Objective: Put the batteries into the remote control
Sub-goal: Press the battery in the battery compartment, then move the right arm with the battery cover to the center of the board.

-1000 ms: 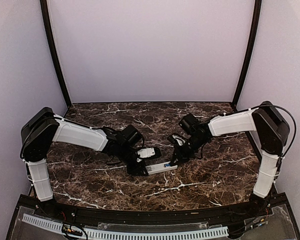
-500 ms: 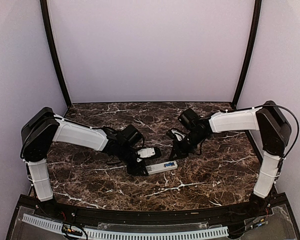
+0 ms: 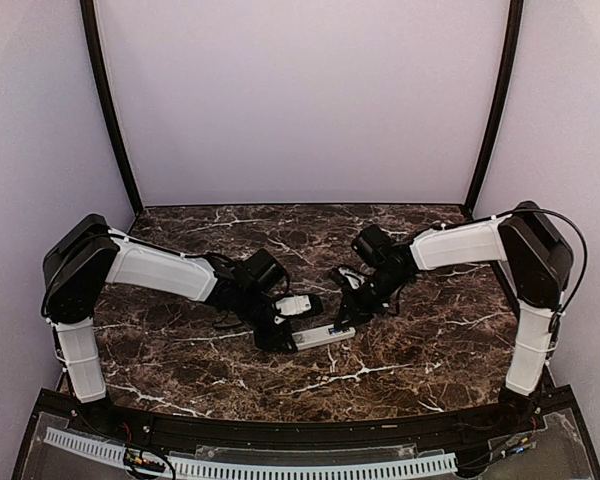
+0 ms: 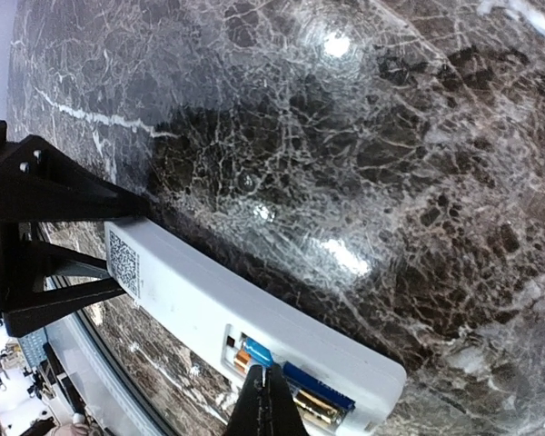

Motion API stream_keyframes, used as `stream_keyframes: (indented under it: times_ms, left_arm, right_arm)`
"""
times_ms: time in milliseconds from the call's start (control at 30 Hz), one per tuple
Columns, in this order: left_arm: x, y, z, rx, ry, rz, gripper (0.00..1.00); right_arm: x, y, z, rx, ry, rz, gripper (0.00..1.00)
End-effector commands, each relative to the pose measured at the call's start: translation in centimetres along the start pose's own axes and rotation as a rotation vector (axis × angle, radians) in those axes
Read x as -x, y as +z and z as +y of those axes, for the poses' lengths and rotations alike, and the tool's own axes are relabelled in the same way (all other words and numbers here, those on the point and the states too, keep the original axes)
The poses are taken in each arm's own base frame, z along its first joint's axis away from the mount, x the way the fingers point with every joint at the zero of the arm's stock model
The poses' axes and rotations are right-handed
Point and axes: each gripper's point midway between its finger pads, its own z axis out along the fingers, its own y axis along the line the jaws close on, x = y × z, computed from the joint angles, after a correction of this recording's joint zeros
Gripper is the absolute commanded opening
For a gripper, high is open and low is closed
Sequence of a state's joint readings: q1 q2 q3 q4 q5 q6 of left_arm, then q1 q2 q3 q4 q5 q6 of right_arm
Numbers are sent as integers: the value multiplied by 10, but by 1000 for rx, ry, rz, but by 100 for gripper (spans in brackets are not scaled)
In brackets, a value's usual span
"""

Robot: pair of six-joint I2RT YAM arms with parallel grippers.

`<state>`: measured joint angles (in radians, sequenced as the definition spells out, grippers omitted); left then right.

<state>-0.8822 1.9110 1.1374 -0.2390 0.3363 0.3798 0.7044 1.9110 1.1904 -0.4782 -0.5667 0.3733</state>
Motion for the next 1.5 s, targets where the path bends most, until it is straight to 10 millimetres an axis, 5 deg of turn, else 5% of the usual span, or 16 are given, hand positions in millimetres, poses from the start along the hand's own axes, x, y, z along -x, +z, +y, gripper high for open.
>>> stream_keyframes:
  times_ms: [0,67,167,333,533,667,867,1133,1333,1467]
  left_arm:
    - [-24,5,-4,3,0,94,52]
    - [-18,0,-2,19,4,75,63]
    - [0,-13,-1,32,12,21,78]
    - [28,-35,1,62,37,-69,82]
    - [45,-55,-2,53,18,-102,82]
    - [56,-67,5,64,-28,-139,82]
    - [76,-80,24,57,-136,-224,81]
    - [70,-84,45,114,-193,-217,80]
    - [67,-82,45,116,-186,-210,80]
    - [67,-82,45,118,-174,-209,80]
  right_arm:
    - [25,-33,24,-32,-76,-67,0]
    - [40,-52,26,-85,-94,-114,9]
    - [56,-81,0,-263,-61,-173,27]
    - [58,-107,-67,-536,25,-128,41]
    - [44,-109,-104,-585,-10,-22,49]
    - [47,-112,-114,-562,49,-26,49]
    - [43,-93,-130,-557,120,-21,32]
    - [55,-88,-157,-616,180,-48,33]
    - [47,-64,-152,-544,195,-15,39]
    - [35,-50,-144,-543,189,13,33]
